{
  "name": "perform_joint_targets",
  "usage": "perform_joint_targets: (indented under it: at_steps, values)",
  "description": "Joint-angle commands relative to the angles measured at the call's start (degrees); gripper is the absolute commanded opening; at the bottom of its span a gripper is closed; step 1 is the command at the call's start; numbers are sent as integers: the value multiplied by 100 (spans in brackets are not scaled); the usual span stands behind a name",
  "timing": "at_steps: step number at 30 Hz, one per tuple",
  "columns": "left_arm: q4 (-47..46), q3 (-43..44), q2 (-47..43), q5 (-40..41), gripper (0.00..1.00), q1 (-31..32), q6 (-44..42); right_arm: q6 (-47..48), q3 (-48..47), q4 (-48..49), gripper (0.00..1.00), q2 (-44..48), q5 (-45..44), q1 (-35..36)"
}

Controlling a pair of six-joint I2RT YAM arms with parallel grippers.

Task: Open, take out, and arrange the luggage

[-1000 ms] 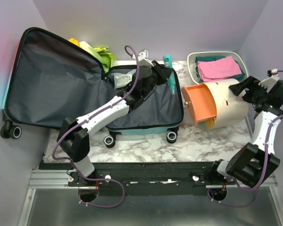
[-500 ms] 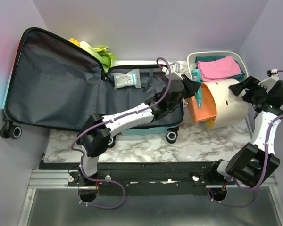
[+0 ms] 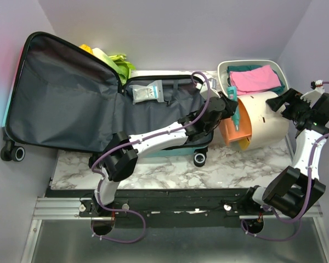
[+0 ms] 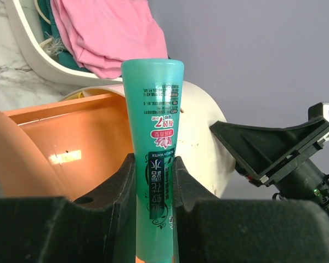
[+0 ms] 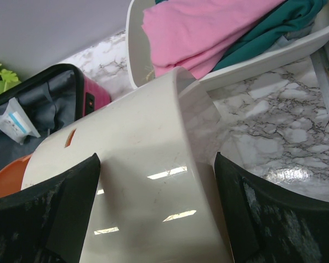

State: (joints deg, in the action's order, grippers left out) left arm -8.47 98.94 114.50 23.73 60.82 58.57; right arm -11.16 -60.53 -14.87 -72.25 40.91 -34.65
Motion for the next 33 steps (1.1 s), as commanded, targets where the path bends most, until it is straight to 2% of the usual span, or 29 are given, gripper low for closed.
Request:
perform_joint_targets:
  at_steps: [1,5,10,11,12,14,15,16,20,26,29,30,31,33]
  values:
    - [424,240,99,510,0,193,138,8,200,-437,91,-114,-12,82]
    - [794,442,213,765,0,246,295,17,200,-437,91,-79,5,82]
    - [793,389,196,906,1,246,252,17,200,-437,91,-79,-4,82]
    - [820,433,213,914,8,255,226,8,200,-437,91,-79,5,82]
    - [838,486,213,923,25,255,191,8,200,-437,91,-88,5,82]
    - [838,495,222,950,32,255,155,8,200,-437,91,-88,-4,82]
    - [838,504,213,950,42,255,146,8,200,-437,91,-79,5,82]
    - [838,495,205,941,47,255,146,8,200,-437,91,-70,5,82]
    - [768,460,187,845,59,255,68,8,200,-437,91,-79,5,82]
    - [715,390,117,844,64,255,24,8,209,-437,91,-61,5,73]
    - [593,363,55,766,72,264,-152,8,209,-437,91,-70,5,73]
    - [514,389,20,487,81,264,-527,8,200,-437,91,-79,5,82]
    - [304,451,11,266,84,264,-774,8,200,-437,91,-79,5,82]
    - [372,792,-24,-86,99,264,-1170,17,200,-437,91,-88,5,82]
